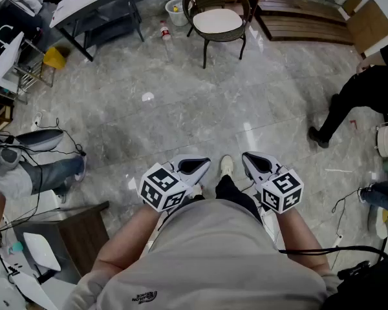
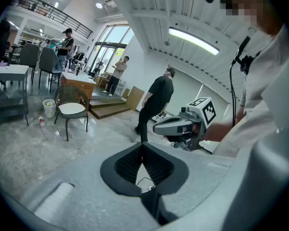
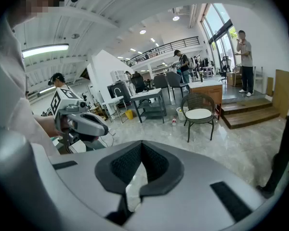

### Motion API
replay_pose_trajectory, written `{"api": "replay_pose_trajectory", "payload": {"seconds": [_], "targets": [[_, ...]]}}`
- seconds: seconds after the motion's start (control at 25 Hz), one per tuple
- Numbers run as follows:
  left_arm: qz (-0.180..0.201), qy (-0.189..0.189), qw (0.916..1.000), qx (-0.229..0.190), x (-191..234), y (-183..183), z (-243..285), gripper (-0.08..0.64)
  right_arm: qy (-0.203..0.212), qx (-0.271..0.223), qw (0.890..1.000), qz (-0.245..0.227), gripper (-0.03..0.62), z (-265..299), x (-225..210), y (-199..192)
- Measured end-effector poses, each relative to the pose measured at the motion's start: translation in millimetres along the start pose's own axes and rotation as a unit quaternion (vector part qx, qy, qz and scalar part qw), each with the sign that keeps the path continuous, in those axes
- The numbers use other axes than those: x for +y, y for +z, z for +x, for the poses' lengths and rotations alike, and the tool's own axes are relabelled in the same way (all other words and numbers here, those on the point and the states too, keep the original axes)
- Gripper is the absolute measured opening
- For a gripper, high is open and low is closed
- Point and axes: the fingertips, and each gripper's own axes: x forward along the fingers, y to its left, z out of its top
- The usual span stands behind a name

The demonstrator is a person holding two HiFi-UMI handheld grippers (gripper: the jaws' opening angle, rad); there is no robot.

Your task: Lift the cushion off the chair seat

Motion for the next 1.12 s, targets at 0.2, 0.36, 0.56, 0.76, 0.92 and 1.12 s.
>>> {"api": "replay_pose_trajectory", "payload": {"seconds": [0.2,0.36,0.56,0.76,0.92,1.12], "targets": [[0.001,-0.006,0.9994,0.034,4,7,37,0.008,0.016,0.037,0.999,-0.011,0.012,10,-25,-6],[0.005,-0.005,0.9973,0.073,12,14,72,0.008,0.03,0.057,0.998,-0.007,0.012,21,-54,-3],[-0.002,0.01,0.9968,0.079,24,42,111,0.008,0.043,0.048,0.998,0.011,0.015,28,-102,15],[-0.012,0.022,0.9962,0.084,38,74,160,0.008,0.066,0.036,0.997,0.021,0.018,33,-158,34],[-0.019,0.038,0.9954,0.086,48,98,192,0.008,0.089,0.026,0.994,0.051,0.089,38,-195,47],[-0.026,0.04,0.9943,0.095,67,125,226,0.008,0.086,0.017,0.991,0.106,0.109,55,-251,60]]}}
